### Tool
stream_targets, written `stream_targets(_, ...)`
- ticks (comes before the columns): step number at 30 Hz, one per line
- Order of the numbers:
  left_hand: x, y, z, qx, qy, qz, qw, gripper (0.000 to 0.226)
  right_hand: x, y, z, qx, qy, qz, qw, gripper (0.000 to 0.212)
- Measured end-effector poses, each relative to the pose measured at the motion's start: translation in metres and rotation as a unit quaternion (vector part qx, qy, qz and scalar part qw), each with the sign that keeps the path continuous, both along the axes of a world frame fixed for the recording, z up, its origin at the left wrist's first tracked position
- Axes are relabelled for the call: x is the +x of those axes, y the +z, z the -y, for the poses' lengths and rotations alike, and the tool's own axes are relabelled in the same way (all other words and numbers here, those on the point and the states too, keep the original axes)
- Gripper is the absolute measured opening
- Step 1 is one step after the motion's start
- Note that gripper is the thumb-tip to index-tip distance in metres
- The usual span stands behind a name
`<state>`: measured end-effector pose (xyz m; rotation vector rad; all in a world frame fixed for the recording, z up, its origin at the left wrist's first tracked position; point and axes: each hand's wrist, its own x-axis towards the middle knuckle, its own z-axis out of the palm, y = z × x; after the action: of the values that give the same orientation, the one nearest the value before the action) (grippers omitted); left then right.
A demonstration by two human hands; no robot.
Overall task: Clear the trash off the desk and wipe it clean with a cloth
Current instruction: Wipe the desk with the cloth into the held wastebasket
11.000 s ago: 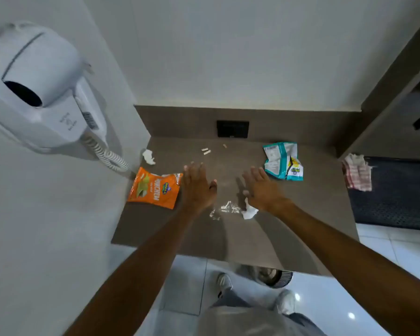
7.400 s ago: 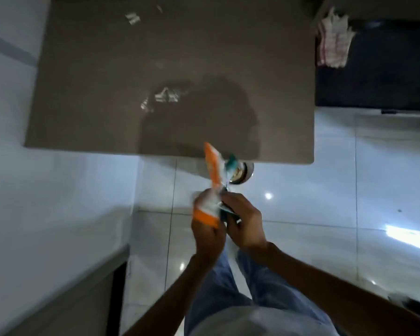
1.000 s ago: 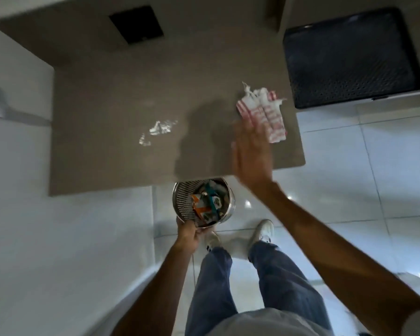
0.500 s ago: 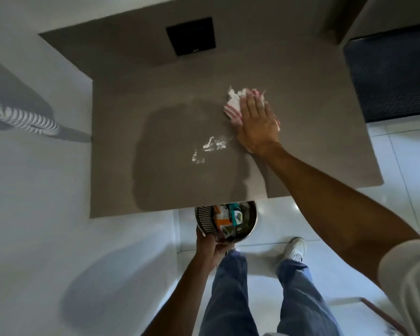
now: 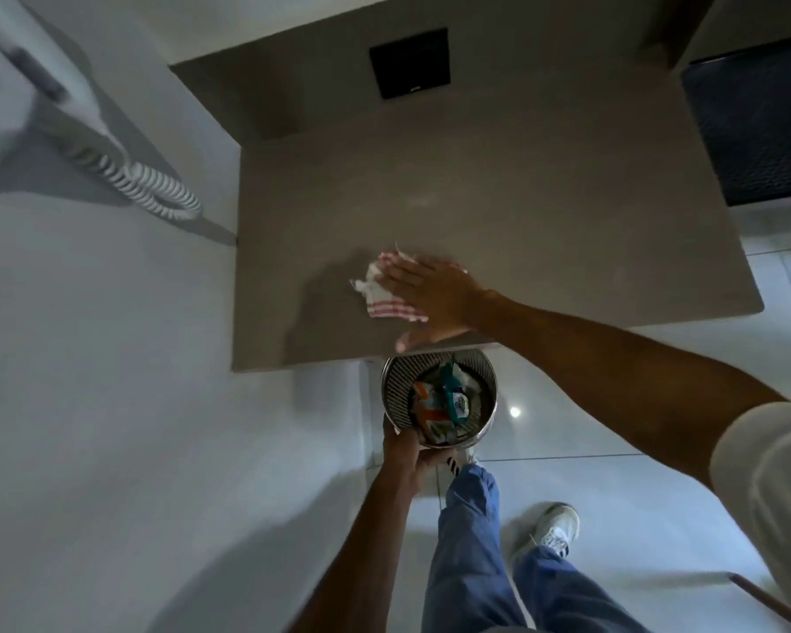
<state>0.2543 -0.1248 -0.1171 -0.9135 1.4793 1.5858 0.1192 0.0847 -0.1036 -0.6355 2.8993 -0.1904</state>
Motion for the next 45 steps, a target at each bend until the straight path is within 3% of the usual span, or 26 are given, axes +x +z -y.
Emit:
stream_targets(2,-0.002,0.011,0.001,0.005,-0.003,-0.012,1.0,0.048,0.019,-0.001,0.007,0.001,0.03,-0.026,0.999,0.113)
stream_targets(5,-0.008,0.021,0.001,0.01,-0.017,-0.028,0.999,0.047,0.043,0.002,0.016,-0.011,0.055,-0.047,0.997,0.081)
stream_targets(11,0.0,0.035,-0.008,0.013,-0.018,-0.077,0.997,0.039,0.089,0.013,0.026,-0.083,0.054,0.008,0.995,0.088)
stream_targets(18,0.038,0.046,-0.003,-0.003,-0.023,-0.071,0.997,0.039,0.158,0.007,0.02,-0.069,0.055,0.125,0.988,0.087)
stream_targets(21,0.057,0.05,-0.01,-0.01,-0.035,-0.065,0.997,0.038,0.179,0.014,0.017,-0.225,-0.046,0.153,0.961,0.07)
stream_targets(22,0.061,0.049,-0.012,-0.01,-0.036,-0.063,0.997,0.041,0.183,0.019,0.017,-0.315,-0.113,0.165,0.928,0.059)
stream_targets(24,0.071,0.049,-0.021,-0.011,-0.039,-0.063,0.997,0.045,0.192,0.03,0.012,-0.493,-0.249,0.192,0.811,0.041)
stream_targets(27,0.083,0.049,-0.041,-0.012,-0.047,-0.066,0.997,0.045,0.204,0.042,-0.008,-0.659,-0.397,0.271,0.579,0.036)
stream_targets(29,0.091,0.048,-0.06,-0.006,-0.054,-0.061,0.997,0.044,0.215,0.045,-0.032,-0.743,-0.413,0.313,0.423,0.034)
stream_targets(31,0.098,0.045,-0.08,0.001,-0.062,-0.053,0.997,0.044,0.225,0.049,-0.06,-0.773,-0.423,0.317,0.35,0.028)
stream_targets(34,0.104,0.036,-0.105,0.014,-0.071,-0.037,0.997,0.048,0.226,0.056,-0.101,-0.768,-0.492,0.266,0.313,0.036)
stream_targets(36,0.107,0.028,-0.125,0.015,-0.085,-0.023,0.996,0.05,0.217,0.061,-0.133,-0.755,-0.533,0.216,0.314,0.04)
stream_targets(38,0.108,0.023,-0.143,0.012,-0.087,-0.001,0.996,0.049,0.206,0.063,-0.164,-0.71,-0.585,0.162,0.358,0.04)
stream_targets(40,0.107,0.017,-0.16,0.016,-0.095,0.013,0.995,0.045,0.195,0.062,-0.191,-0.614,-0.637,0.112,0.453,0.037)
stream_targets(43,0.106,0.014,-0.179,0.026,-0.117,0.028,0.992,0.05,0.187,0.06,-0.215,-0.417,-0.652,0.051,0.631,0.036)
stream_targets(45,0.107,0.014,-0.189,0.024,-0.137,0.028,0.99,0.044,0.193,0.056,-0.22,-0.277,-0.654,0.007,0.704,0.047)
